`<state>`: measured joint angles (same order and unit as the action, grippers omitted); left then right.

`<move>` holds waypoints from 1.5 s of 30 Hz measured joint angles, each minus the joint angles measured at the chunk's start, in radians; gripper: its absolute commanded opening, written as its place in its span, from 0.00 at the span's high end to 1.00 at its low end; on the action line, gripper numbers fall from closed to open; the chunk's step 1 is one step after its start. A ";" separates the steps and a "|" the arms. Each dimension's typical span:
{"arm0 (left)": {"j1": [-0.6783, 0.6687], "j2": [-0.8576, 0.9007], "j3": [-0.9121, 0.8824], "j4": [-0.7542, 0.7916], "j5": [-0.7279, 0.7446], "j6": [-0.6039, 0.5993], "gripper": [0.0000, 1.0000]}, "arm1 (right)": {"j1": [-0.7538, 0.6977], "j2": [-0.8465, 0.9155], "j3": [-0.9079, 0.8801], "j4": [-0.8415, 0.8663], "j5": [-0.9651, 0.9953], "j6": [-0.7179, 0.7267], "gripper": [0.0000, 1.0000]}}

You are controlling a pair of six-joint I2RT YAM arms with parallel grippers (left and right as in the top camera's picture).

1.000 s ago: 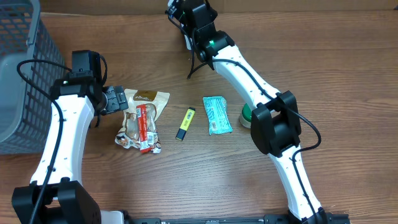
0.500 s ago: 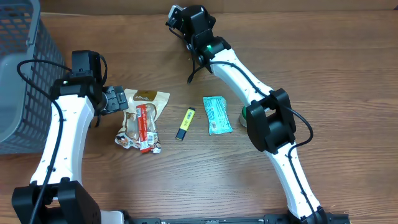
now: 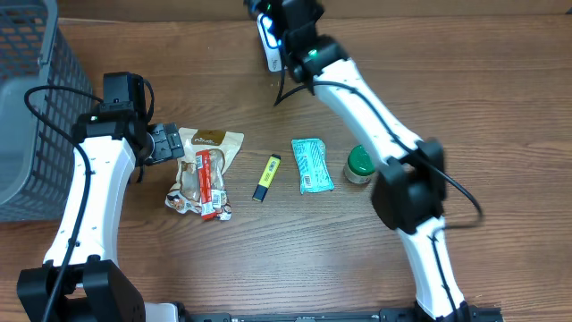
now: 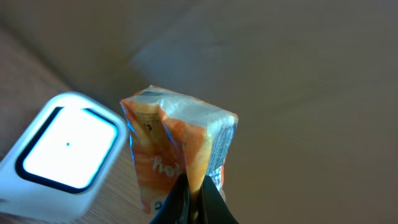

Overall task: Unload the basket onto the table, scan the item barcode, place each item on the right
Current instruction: 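Place the orange box on the table's right side and release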

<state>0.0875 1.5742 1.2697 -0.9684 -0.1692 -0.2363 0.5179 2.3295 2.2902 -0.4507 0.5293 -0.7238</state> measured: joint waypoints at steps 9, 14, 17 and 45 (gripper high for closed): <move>0.000 0.000 0.000 0.000 0.000 0.000 0.00 | -0.057 -0.439 0.004 -0.355 0.025 0.369 0.96; 0.000 0.000 0.000 0.000 0.000 0.000 0.00 | -0.224 -0.570 0.014 -0.599 -0.039 0.602 0.96; 0.000 0.000 0.000 0.000 0.000 0.000 0.00 | -0.346 -0.581 0.020 -0.824 -0.129 0.735 0.91; 0.000 0.000 0.000 0.000 0.000 0.000 0.00 | -0.590 -0.513 -0.677 -0.868 -0.399 0.982 0.57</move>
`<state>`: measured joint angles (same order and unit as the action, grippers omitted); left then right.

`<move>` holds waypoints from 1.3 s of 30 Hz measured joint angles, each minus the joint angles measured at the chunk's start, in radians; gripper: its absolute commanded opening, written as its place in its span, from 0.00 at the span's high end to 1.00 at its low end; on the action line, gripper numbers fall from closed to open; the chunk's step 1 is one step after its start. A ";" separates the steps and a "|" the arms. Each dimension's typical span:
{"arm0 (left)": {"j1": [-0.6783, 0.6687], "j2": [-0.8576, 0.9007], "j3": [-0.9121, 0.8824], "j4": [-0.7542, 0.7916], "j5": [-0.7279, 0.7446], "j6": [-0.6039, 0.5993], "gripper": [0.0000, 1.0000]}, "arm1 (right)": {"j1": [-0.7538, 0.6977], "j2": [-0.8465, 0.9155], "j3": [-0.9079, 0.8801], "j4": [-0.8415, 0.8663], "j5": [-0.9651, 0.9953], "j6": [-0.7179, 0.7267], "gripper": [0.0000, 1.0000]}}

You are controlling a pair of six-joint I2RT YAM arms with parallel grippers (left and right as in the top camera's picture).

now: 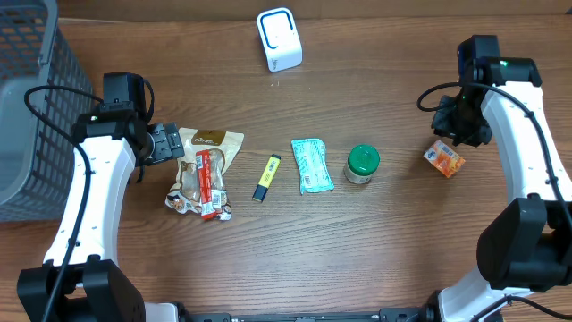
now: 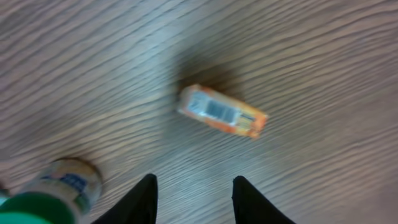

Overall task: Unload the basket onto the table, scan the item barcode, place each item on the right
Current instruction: 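Place the orange box on the table's right side and release, then move the right gripper to the green-lidded jar and grasp it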

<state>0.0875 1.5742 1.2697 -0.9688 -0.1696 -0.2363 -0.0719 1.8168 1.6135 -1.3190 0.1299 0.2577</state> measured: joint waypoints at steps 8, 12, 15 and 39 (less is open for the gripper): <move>0.000 0.000 0.000 0.000 0.000 0.000 0.00 | 0.004 0.000 -0.002 -0.001 -0.171 0.000 0.56; 0.000 0.000 0.000 0.000 0.000 0.000 0.00 | 0.035 0.000 -0.032 0.002 -0.263 0.000 0.52; 0.000 0.000 0.000 0.000 0.000 0.000 0.00 | 0.072 0.000 -0.049 0.000 -0.301 0.000 0.42; 0.000 0.000 0.000 0.000 0.000 0.000 0.01 | 0.426 0.000 -0.052 0.065 -0.083 0.124 0.06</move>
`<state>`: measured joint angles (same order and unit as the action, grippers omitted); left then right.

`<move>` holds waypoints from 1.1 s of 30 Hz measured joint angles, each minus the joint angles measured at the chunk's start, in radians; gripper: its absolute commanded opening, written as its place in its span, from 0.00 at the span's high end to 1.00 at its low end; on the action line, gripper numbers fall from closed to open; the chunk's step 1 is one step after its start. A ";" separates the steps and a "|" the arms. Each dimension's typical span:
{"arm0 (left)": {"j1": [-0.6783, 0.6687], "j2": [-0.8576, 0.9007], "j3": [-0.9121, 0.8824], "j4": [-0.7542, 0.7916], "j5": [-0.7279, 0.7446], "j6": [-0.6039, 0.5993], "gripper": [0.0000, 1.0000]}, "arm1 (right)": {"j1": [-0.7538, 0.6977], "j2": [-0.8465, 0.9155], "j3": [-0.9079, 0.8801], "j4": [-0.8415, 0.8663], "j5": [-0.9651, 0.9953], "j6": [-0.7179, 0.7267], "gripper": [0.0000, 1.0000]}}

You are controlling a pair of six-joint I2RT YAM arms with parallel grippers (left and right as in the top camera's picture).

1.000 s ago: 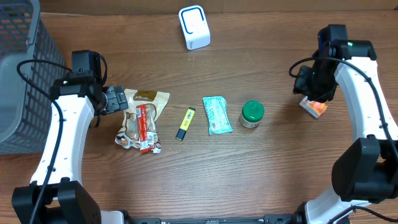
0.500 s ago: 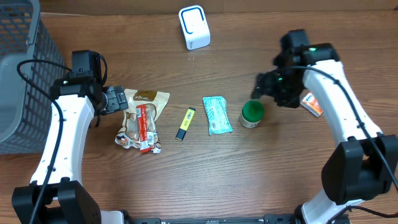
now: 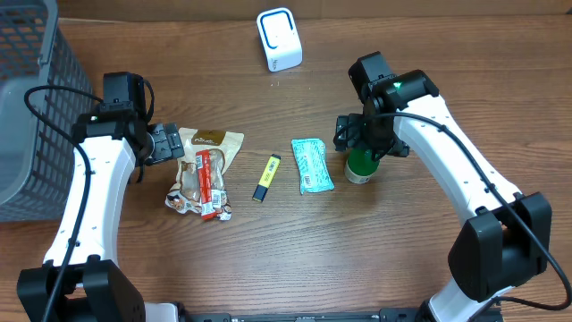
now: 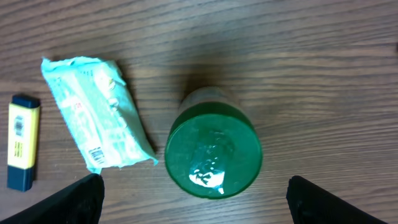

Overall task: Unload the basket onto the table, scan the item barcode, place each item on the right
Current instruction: 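Move the right gripper to the green-lidded jar and grasp it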

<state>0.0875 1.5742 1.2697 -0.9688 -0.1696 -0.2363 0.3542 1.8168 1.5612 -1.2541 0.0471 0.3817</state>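
Observation:
The white scanner [image 3: 279, 38] stands at the back of the table. My right gripper [image 3: 362, 148] hangs straight over a jar with a green lid [image 4: 214, 149], open wide, its fingertips [image 4: 81, 199] on either side of the lid and apart from it. A teal packet [image 4: 96, 115] lies just left of the jar, and a yellow highlighter [image 4: 23, 140] further left. My left gripper [image 3: 165, 143] sits at the top edge of the snack bags [image 3: 204, 172]; whether its jaws are closed does not show. The orange carton is out of sight.
A grey mesh basket [image 3: 27, 107] fills the far left edge. The snack bags, highlighter [image 3: 265, 177], teal packet [image 3: 312, 165] and jar [image 3: 360, 166] form a row across the middle of the wooden table [image 3: 295, 259].
My right gripper was open above the orange carton at the right of the table. It is now further left, over the green-lidded jar, and opened wider. The left arm has not moved.
First my right gripper was shut on the orange carton, holding it by the scanner at the back. Then the carton lay on the table at the right with the gripper open above it. Now that gripper is open over the green-lidded jar.

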 measured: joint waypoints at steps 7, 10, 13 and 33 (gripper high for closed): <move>0.000 0.000 0.000 0.000 0.000 0.000 0.00 | 0.000 0.000 -0.082 0.095 0.013 0.007 0.07; 0.000 0.000 0.000 0.000 0.000 0.000 0.00 | 0.000 0.000 -0.159 0.180 0.014 0.007 0.08; 0.000 0.000 0.000 0.000 0.000 0.000 0.00 | 0.000 0.000 -0.238 0.278 0.015 -0.002 0.09; 0.000 0.000 0.000 0.000 0.000 0.000 0.00 | 0.000 0.000 -0.358 0.406 0.038 -0.045 0.19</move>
